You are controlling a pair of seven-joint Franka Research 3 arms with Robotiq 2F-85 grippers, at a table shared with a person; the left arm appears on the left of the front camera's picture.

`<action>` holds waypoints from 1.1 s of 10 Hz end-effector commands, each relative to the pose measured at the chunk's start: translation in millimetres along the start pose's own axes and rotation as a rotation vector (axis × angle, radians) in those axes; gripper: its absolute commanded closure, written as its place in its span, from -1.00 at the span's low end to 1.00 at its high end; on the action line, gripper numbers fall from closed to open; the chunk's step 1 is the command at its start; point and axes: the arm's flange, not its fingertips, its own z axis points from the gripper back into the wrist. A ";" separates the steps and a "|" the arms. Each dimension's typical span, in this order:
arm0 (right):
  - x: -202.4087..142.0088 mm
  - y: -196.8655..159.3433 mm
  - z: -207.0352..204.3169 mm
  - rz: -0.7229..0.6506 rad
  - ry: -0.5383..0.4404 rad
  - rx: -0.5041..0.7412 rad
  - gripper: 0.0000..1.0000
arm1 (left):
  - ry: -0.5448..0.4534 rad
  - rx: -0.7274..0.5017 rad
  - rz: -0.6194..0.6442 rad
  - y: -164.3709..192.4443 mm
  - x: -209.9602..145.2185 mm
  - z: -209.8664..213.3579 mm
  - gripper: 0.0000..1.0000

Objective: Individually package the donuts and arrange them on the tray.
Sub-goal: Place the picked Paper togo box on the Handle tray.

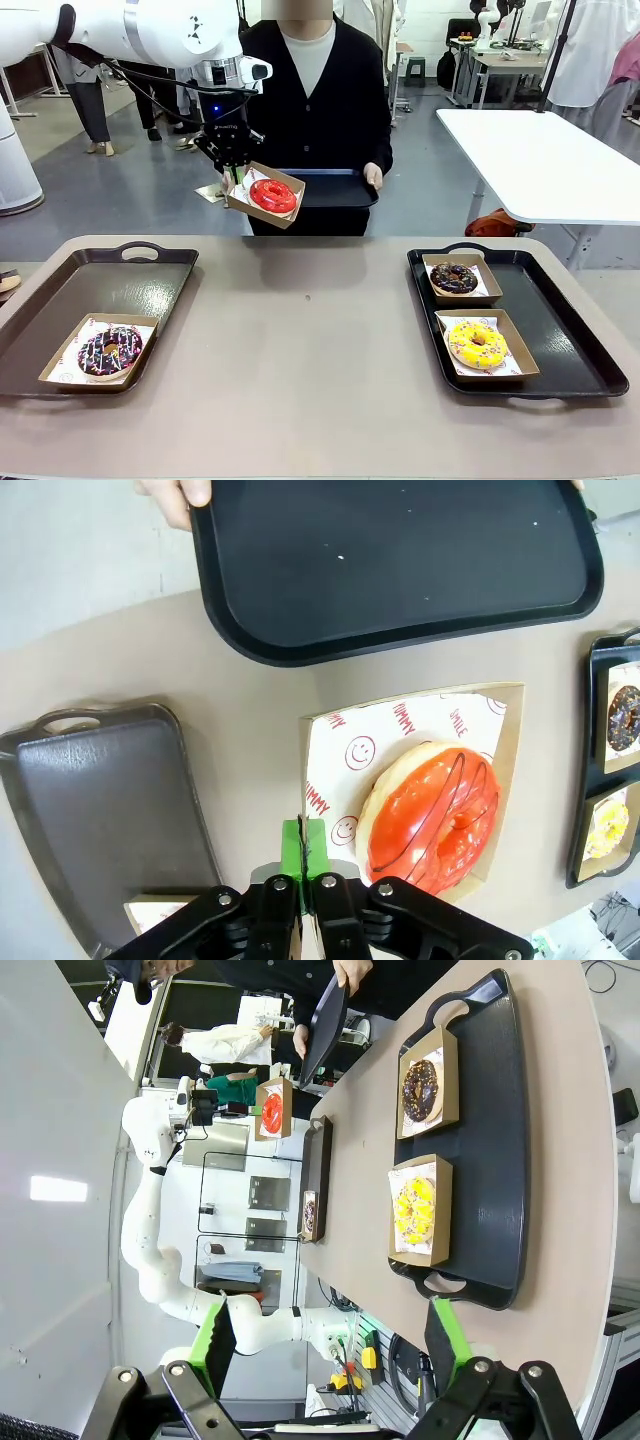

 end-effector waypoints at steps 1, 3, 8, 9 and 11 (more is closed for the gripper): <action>-2.3 -1.1 0.2 -0.004 0.004 -0.004 -1.00 | -0.004 0.001 -0.007 1.1 -2.6 3.0 1.00; -2.3 -1.1 0.2 -0.004 0.004 -0.004 -1.00 | -0.004 0.001 -0.007 1.1 -2.6 3.0 1.00; -2.3 -1.1 0.2 -0.004 0.004 -0.004 -1.00 | -0.004 0.001 -0.007 1.1 -2.6 3.0 1.00; -2.3 -1.1 0.2 -0.004 0.004 -0.004 -1.00 | -0.004 0.001 -0.007 1.1 -2.6 3.0 1.00; -2.3 -1.1 0.2 -0.004 0.004 -0.004 -1.00 | -0.010 -0.013 -0.023 8.2 -10.9 6.7 0.97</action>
